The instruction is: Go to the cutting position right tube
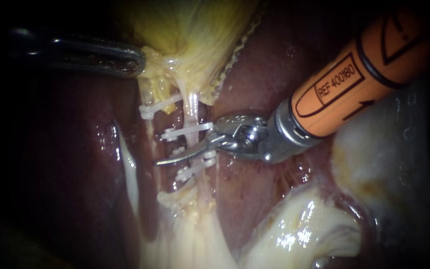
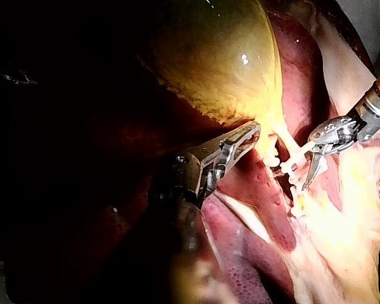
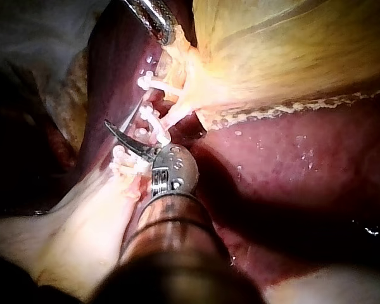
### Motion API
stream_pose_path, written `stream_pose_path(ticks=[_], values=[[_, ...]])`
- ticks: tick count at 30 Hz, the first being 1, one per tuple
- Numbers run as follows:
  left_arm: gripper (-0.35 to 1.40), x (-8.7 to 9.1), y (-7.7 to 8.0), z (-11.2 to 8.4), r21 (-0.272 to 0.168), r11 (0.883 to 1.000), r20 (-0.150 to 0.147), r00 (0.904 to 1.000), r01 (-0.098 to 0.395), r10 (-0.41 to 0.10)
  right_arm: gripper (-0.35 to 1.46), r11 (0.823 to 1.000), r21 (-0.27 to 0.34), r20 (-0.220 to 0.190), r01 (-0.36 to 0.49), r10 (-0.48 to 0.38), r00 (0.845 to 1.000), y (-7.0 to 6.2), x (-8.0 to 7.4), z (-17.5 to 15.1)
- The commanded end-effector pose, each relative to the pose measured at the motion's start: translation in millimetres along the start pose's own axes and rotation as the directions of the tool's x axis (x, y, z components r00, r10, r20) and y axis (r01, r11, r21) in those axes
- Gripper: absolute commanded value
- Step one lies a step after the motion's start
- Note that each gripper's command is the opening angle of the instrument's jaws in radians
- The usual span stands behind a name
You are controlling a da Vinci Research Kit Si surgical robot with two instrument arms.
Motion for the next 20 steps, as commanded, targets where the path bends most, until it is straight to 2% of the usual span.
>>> stream_pose_path(ticks=[1, 4, 8, 15, 19, 20], values=[[-0.35, 0.0, 0.0, 0.0, 0.0, 1.0, 0.0, 1.0, 0.0, 0.0, 1.43, 1.0, 0.012, -0.004, 0.0, 0.0, 1.0, -0.5, 0.3, -0.1], [-0.35, 0.0, 0.0, 0.0, 0.0, 1.0, 0.0, 1.0, 0.0, 0.0, 1.43, 0.999, 0.043, -0.019, 0.002, -0.001, 1.0, -2.1, 1.2, -0.2], [-0.35, 0.0, 0.0, 0.0, 0.0, 1.0, 0.0, 1.0, 0.0, 0.0, 1.43, 0.997, 0.08, -0.013, 0.011, -0.01, 1.0, -3.1, 1.7, -0.2], [-0.35, 0.0, 0.0, 0.0, 0.0, 1.0, 0.0, 1.0, 0.0, 0.0, 1.43, 0.996, 0.093, -0.005, 0.02, -0.019, 1.0, -3.0, 1.7, -0.2], [-0.35, 0.0, 0.0, 0.0, 0.0, 1.0, 0.0, 1.0, 0.0, 0.0, 1.43, 0.996, 0.092, -0.005, 0.021, -0.021, 1.0, -2.6, 1.4, -0.2], [-0.35, 0.0, 0.0, 0.0, 0.0, 1.0, 0.0, 1.0, 0.0, 0.0, 1.42, 0.996, 0.081, 0.006, 0.021, -0.022, 1.0, -2.4, 1.2, -0.3]])
